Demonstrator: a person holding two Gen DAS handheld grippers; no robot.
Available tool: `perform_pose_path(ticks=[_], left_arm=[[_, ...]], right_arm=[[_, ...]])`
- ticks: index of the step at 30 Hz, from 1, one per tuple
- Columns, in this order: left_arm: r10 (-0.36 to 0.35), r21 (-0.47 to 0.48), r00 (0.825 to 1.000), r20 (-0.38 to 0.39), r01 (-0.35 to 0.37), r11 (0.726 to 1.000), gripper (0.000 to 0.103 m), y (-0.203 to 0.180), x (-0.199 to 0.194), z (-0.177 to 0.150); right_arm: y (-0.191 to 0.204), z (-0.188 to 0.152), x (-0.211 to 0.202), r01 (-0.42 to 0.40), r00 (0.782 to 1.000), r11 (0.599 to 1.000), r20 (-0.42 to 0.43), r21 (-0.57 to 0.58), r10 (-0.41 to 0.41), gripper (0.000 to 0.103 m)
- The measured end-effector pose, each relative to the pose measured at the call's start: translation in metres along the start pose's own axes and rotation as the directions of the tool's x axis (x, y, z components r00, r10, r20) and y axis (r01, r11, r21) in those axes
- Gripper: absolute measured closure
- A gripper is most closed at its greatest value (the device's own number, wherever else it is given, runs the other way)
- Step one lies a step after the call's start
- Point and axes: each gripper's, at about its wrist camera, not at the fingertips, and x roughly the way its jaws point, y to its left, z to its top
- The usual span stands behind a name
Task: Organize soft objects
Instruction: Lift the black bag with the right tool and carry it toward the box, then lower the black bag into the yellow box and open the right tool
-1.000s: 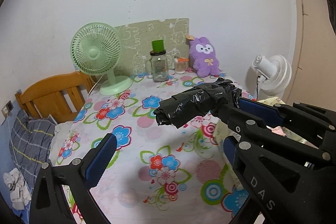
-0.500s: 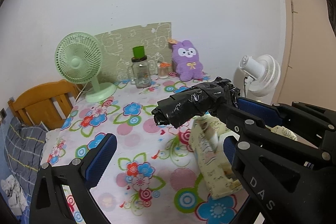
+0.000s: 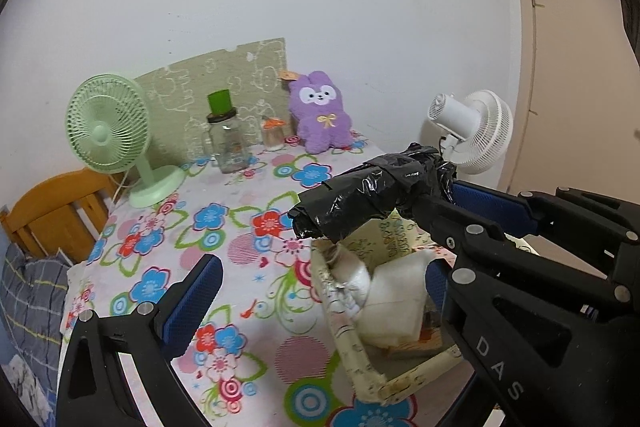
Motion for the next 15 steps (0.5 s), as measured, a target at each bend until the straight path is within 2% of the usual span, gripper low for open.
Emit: perform_pose_path(ticks=[15], left_arm=[[-0.017, 0.067, 0.998, -0.064, 0.021, 0.998, 0.001, -0.033, 0.036, 0.002]], right_arm=[[-0.039, -0.014, 0.026, 0.047, 0.997, 0.997, -0.059, 0.064, -0.043, 0.080]])
